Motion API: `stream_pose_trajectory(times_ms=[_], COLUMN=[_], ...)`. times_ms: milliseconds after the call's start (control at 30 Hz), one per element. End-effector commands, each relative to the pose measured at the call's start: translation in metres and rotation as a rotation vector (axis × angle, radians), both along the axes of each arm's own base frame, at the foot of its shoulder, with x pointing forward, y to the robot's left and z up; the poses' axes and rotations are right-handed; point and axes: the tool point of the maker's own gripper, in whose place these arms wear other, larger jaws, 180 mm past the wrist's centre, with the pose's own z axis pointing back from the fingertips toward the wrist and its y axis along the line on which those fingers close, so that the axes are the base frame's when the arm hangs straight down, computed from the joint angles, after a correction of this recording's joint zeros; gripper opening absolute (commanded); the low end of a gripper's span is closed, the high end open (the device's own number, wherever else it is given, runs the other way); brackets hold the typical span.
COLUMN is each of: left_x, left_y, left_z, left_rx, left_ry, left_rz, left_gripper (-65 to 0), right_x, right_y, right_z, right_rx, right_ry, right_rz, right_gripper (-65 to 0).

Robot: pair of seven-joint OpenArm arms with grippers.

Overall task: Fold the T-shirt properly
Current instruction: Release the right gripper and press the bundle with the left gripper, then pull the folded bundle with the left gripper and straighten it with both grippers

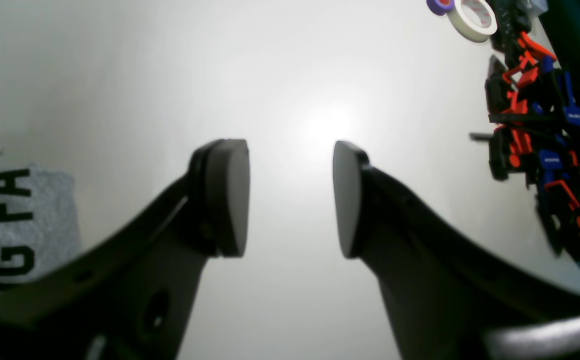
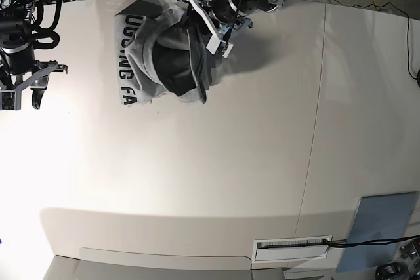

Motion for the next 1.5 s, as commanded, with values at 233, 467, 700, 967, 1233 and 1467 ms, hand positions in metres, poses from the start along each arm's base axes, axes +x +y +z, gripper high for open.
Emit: stream_pose_trajectory(times_ms=[233, 467, 700, 967, 1233, 1467], left_x=[0.018, 0.022, 0.021, 0.029, 0.003, -0.005], left_y=[0.018, 0.071, 0.110, 0.088, 0.111, 0.120], left_z=[0.028, 0.023, 0.011, 0.060, 0.063, 0.058], left_rx=[0.128, 0.411, 0.606, 0.426, 0.556, 0.615], left_ry=[-0.122, -0.162, -0.135, -0.226, -0.223, -0.212], left_rz=[-0.031, -0.021, 0.001, 0.027, 0.017, 0.011], left_gripper=[-65.0, -65.0, -65.0, -65.0, -65.0, -65.0], right_x=[0.004, 0.004, 0.004, 0.005, 0.005, 0.005], right_y=[0.000, 0.000, 0.000, 0.005, 0.005, 0.005], right_z=[0.013, 0.013, 0.013, 0.013, 0.012, 0.012], right_rx=[-0.027, -0.027, -0.026, 0.001, 0.002, 0.002], right_ry=[-0.043, -0.042, -0.043, -0.049, -0.048, -0.046], right_rz=[0.011, 0.011, 0.012, 0.031, 0.032, 0.030], right_gripper=[-38.0, -38.0, -38.0, -38.0, -38.0, -38.0])
